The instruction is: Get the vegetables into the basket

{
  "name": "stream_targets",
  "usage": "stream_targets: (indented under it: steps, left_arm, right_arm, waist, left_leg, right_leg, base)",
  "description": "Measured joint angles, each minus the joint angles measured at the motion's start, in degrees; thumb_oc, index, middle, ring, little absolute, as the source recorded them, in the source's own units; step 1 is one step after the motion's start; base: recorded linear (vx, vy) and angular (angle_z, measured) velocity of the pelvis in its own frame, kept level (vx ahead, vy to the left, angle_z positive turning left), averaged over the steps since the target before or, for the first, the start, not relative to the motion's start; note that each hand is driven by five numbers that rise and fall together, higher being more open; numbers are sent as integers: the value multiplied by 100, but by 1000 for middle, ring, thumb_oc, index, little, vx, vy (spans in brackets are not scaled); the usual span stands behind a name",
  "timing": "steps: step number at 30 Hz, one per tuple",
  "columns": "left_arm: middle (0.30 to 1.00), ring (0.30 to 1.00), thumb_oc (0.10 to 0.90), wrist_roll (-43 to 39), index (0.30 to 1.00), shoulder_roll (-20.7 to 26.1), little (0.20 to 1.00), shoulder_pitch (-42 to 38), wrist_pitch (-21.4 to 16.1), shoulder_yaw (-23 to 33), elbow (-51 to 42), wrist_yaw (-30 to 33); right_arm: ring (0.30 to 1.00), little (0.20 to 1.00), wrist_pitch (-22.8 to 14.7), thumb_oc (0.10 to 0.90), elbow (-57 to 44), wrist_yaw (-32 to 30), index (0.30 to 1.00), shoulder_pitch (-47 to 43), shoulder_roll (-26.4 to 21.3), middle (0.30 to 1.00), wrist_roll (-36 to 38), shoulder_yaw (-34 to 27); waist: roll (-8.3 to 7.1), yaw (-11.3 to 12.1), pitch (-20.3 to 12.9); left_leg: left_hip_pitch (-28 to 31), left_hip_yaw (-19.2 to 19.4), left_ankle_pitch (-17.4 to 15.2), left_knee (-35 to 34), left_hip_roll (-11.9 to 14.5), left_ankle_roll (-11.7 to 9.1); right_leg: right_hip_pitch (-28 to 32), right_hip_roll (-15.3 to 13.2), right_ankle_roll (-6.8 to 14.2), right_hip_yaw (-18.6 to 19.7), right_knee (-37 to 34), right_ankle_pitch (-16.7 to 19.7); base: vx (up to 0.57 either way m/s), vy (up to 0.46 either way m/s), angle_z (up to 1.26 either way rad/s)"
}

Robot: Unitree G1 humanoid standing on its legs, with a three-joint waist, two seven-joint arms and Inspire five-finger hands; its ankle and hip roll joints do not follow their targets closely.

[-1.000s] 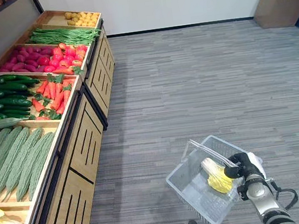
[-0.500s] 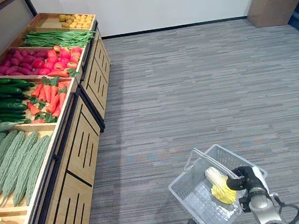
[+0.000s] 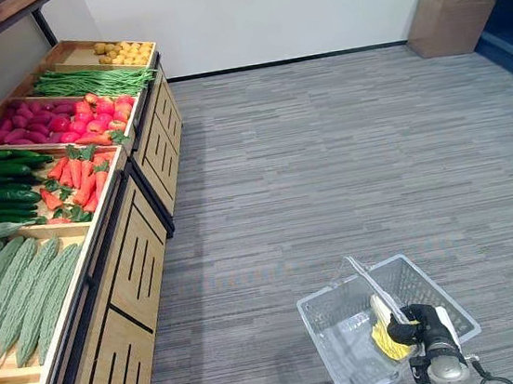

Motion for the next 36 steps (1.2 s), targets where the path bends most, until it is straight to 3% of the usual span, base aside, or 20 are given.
stream_targets:
  steps: [4, 5, 6, 7, 9, 12, 13, 16, 18, 22, 24, 25, 26, 27, 28, 31, 33, 36]
  left_arm:
    - [1000, 1000, 900, -4, 1000, 59, 1000, -195, 3, -13, 1, 82]
    - [1000, 1000, 900, -5, 1000, 73, 1000, -251, 4, -12, 6, 110]
    - [1000, 1000, 900, -5, 1000, 97, 1000, -300, 3, -12, -4, 137]
    - [1000, 1000, 900, -7, 1000, 118, 1000, -357, 10, -5, 40, 150]
    - [1000, 1000, 900, -17, 1000, 169, 1000, -532, 11, 2, 17, 162]
    - [1000, 1000, 900, -23, 1000, 136, 1000, -576, 36, -2, 32, 154]
    - [1000, 1000, 900, -41, 1000, 129, 1000, -627, 36, -7, 21, 154]
    - [1000, 1000, 900, -121, 1000, 120, 1000, -660, 42, -12, 33, 169]
    - [1000, 1000, 900, -118, 1000, 106, 1000, -689, 42, -67, 39, 176]
    - [1000, 1000, 900, -115, 1000, 27, 1000, -665, 48, -130, 20, 186]
    - [1000, 1000, 900, -112, 1000, -31, 1000, -562, 58, -116, 26, 187]
    - [1000, 1000, 900, -107, 1000, -22, 1000, -563, 67, -104, 27, 187]
    - [1000, 1000, 900, -102, 1000, 138, 1000, -593, 66, -102, 2, 200]
    - [1000, 1000, 900, -102, 1000, 277, 1000, -597, 53, -104, -15, 214]
    - [1000, 1000, 900, -102, 1000, 363, 1000, -637, 46, -104, -2, 219]
    - [1000, 1000, 900, -102, 1000, 413, 1000, -693, 45, -112, 41, 268]
    - [1000, 1000, 900, -101, 1000, 523, 1000, -682, 48, -157, -8, 267]
    - [1000, 1000, 900, -92, 1000, 747, 1000, -823, 44, -301, 0, 271]
  right_arm:
    - [300, 300, 0, 400, 13, -70, 300, -44, -13, 300, -224, 6]
    - [300, 300, 0, 400, 13, -78, 300, -69, -13, 300, -244, 7]
    - [300, 300, 0, 400, 13, -85, 300, -97, -10, 300, -248, 9]
    - [300, 300, -1, 400, 33, -96, 300, -179, -11, 300, -311, 17]
    - [300, 300, 1, 400, 23, -101, 300, -269, -17, 300, -445, 16]
    - [300, 300, 0, 400, -9, -130, 300, -347, -53, 300, -525, 11]
    - [300, 300, 0, 400, -12, -156, 300, -398, -75, 300, -545, 12]
    - [300, 300, 1, 400, -31, -181, 300, -435, -136, 300, -666, 19]
    - [300, 300, 2, 400, -27, -237, 300, -435, -168, 300, -723, 21]
    - [300, 300, 8, 400, -25, -258, 300, -486, -203, 300, -781, 33]
    - [300, 300, 9, 400, -25, -266, 300, -473, -215, 300, -874, 33]
    - [300, 300, 13, 400, -24, -268, 300, -472, -185, 300, -875, 41]
    - [300, 300, 14, 400, -24, -251, 300, -325, -80, 300, -922, 169]
    - [300, 300, 15, 400, -23, -250, 300, -229, 67, 300, -922, 175]
    - [300, 300, 16, 400, -26, -252, 300, -186, 201, 300, -921, 169]
    - [300, 300, 28, 400, -42, -278, 300, -420, 257, 300, -966, 236]
    - [300, 300, 25, 400, -124, -251, 300, -562, 271, 300, -938, 259]
    - [300, 300, 23, 400, -106, -240, 300, -691, 372, 300, -845, 355]
  waist:
    - [-28, -9, 84]
    - [6, 2, 139]
    - [-61, 18, 264]
    - [-30, 19, 395]
    - [-209, 52, 656]
    - [-294, 131, 741]
    - [-307, 124, 813]
    - [-278, 119, 826]
    - [-267, 116, 867]
    - [-203, 303, 944]
    - [-80, 315, 904]
    - [-57, 319, 899]
    - [-365, 349, 855]
    - [-553, 352, 749]
    - [-628, 341, 696]
    - [-593, 428, 562]
    - [-685, 388, 448]
    - [-783, 329, 413]
  left_leg:
    - [-278, -182, 3, 167, 98, -66]
    - [-304, -221, 6, 219, 137, -126]
    - [-336, -267, 18, 305, 194, -190]
    - [-532, -387, 17, 707, 271, -315]
    - [-827, -655, 231, 1234, 191, -487]
    - [-939, -975, 548, 1414, 144, -646]
    - [-1048, -1003, 523, 1484, 145, -662]
    - [-1146, -868, 306, 1123, 205, -551]
    - [-1206, -825, 283, 793, 234, -604]
    - [-1160, -733, 271, 200, 298, -602]
    - [-1013, -689, 45, 199, 313, -559]
    - [-945, -519, 239, 235, 277, -460]
    - [-931, -165, 134, 481, -33, -151]
    - [-900, -109, -11, 590, -251, 59]
    - [-832, -82, -158, 637, -350, 163]
    - [-718, 130, -329, 576, -409, 357]
    - [-704, 230, -235, 597, -498, 535]
    - [-671, 122, -323, 621, -548, 665]
  right_leg:
    - [-120, 113, -90, -148, 58, -43]
    - [-117, 164, -149, -171, 84, -83]
    - [-102, 186, -220, -195, 89, -127]
    - [-89, 307, -328, -239, 153, -203]
    - [-101, 199, -398, -271, 198, -241]
    - [-73, 172, -487, -262, 191, -270]
    - [-44, 171, -554, -270, 150, -312]
    - [-112, 140, -642, -281, 105, -335]
    - [-134, 110, -655, -247, 89, -333]
    - [-181, 108, -624, 104, 63, -331]
    - [-67, 119, -459, 228, 6, -334]
    - [8, 49, -346, 322, 5, -353]
    - [133, -331, -166, 343, 60, -479]
    - [116, -531, -104, 350, 261, -486]
    - [63, -631, -17, 376, 487, -454]
    - [-547, -697, 56, 699, 1458, -436]
    - [-947, -815, 299, 776, 2200, -494]
    - [-1330, -680, 390, 944, 3090, -693]
  base:
    - [25, -187, 20]
    - [51, -201, 17]
    - [51, -250, 24]
    - [64, -292, 32]
    - [54, -135, 21]
    - [100, -38, 2]
    - [166, 18, 6]
    - [201, 91, 8]
    - [233, 96, 11]
    - [203, 120, -29]
    - [284, 245, -47]
    - [290, 271, -32]
    - [359, 373, -11]
    - [397, 453, 0]
    - [402, 560, -12]
    - [161, 296, -42]
    - [134, 285, -14]
    - [214, 247, 16]
